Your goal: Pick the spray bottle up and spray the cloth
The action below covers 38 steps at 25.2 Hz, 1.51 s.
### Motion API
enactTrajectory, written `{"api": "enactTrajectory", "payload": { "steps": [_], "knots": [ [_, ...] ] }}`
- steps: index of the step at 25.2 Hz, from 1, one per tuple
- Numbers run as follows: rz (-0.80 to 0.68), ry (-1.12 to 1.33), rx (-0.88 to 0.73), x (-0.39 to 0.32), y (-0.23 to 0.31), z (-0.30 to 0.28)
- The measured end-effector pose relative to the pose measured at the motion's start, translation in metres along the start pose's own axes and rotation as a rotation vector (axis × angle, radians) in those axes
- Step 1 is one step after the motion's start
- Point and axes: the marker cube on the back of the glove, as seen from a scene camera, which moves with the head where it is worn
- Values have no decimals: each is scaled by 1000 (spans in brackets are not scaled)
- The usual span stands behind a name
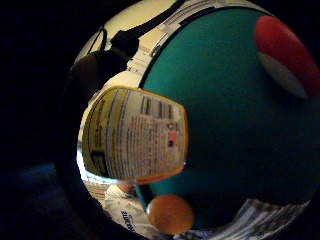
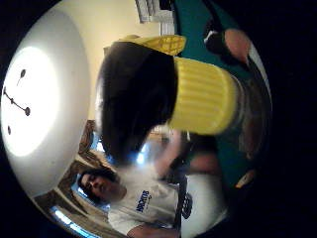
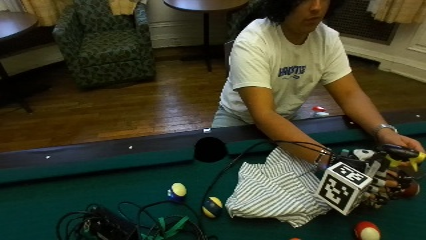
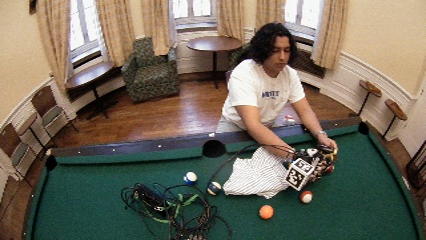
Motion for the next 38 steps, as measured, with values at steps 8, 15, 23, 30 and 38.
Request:
{"api": "enactTrajectory", "payload": {
  "steps": [8,15,23,30,38],
  "knots": [
    [3,121,-4,-3,47,-20],
    [-39,294,-45,-6,101,-33],
    [-23,537,-26,-5,148,-55],
    [-63,792,13,-23,168,-68],
    [-127,883,-20,-37,178,-65]
  ]
}}
